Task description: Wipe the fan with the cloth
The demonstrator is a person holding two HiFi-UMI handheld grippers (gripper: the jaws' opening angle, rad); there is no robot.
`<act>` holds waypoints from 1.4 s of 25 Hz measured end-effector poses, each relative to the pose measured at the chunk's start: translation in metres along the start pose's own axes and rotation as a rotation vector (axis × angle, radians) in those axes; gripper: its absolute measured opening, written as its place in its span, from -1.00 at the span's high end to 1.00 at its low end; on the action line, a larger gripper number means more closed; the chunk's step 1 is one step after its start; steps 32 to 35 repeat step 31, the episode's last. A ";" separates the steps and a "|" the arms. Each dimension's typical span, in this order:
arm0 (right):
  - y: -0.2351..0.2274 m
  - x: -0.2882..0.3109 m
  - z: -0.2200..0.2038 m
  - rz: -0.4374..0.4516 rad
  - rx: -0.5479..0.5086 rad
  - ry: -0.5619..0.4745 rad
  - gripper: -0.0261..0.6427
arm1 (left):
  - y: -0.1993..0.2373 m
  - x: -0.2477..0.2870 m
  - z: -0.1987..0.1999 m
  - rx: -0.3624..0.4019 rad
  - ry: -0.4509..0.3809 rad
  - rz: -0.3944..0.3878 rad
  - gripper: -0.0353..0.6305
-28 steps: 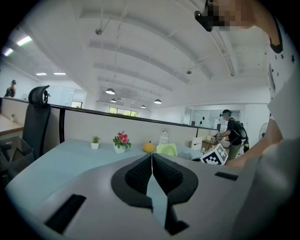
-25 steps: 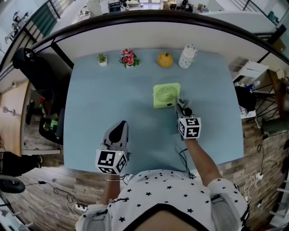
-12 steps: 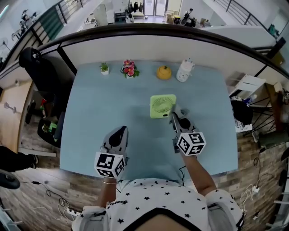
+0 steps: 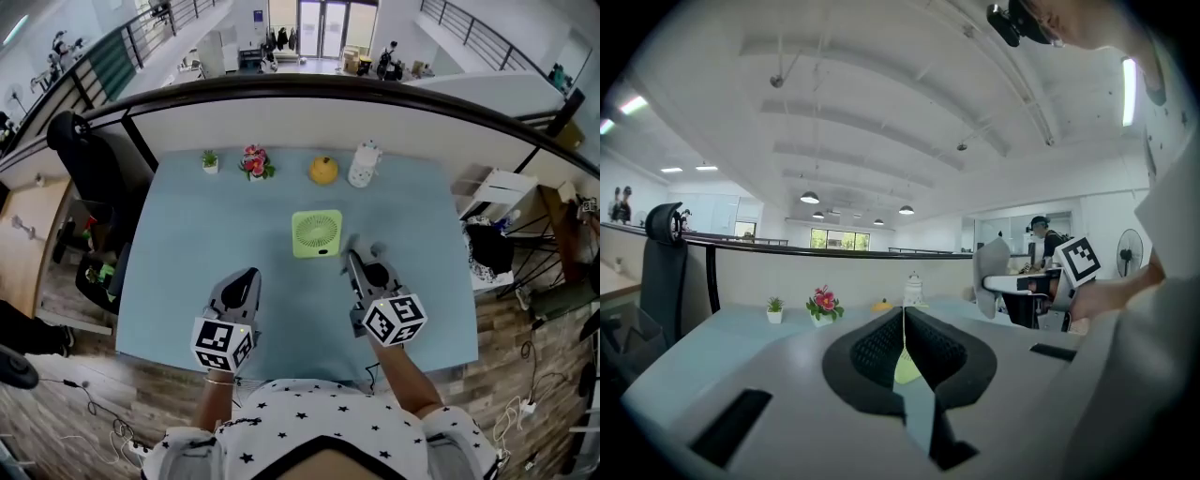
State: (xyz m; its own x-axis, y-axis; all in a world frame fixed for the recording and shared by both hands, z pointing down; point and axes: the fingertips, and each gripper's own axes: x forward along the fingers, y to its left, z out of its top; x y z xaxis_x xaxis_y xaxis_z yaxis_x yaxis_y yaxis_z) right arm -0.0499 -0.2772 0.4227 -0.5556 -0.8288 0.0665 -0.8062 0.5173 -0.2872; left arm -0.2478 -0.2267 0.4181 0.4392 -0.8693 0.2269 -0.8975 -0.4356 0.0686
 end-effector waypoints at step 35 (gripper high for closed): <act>0.003 -0.045 0.014 0.112 0.037 0.006 0.77 | -0.043 -0.014 0.012 0.021 -0.012 0.056 0.80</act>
